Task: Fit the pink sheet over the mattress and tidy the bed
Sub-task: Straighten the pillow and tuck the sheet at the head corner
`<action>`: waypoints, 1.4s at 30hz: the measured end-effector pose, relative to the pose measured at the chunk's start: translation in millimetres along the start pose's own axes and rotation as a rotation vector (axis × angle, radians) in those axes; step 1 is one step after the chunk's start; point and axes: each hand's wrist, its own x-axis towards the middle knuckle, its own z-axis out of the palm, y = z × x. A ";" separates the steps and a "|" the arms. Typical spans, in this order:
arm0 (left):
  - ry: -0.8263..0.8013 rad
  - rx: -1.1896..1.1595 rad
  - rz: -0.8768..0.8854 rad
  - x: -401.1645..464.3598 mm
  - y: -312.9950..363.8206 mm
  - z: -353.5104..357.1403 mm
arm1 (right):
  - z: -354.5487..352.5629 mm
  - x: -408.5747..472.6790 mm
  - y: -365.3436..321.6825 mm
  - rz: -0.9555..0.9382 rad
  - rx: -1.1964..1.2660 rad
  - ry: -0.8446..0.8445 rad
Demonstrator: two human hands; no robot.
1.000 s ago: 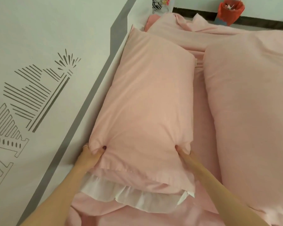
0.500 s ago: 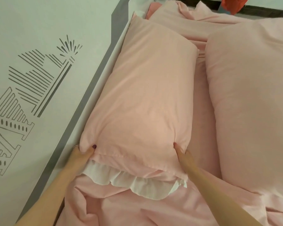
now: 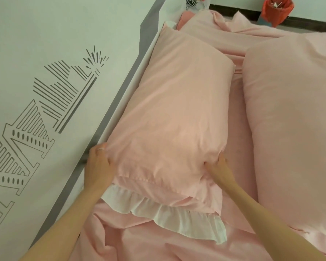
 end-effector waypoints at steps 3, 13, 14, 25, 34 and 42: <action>-0.035 0.037 0.163 20.0 20.9 6.0 | 6.3 -4.6 -8.3 -0.184 -0.123 0.079; -0.228 0.492 0.356 -36.4 -33.6 75.5 | 62.6 -54.2 68.8 -0.516 -0.851 0.035; -0.221 0.499 0.374 -46.0 -40.8 75.6 | 58.2 -57.5 79.4 -0.549 -0.846 0.021; -0.262 0.433 0.423 -126.0 -64.6 71.2 | -2.7 -83.6 133.8 -0.377 -0.979 0.194; -0.711 0.566 0.269 -186.6 -91.0 95.2 | 0.2 -89.6 155.5 -0.055 -0.796 -0.158; -0.713 0.432 0.251 -245.1 -69.7 123.3 | 35.1 -139.8 200.5 -0.131 -0.603 -0.213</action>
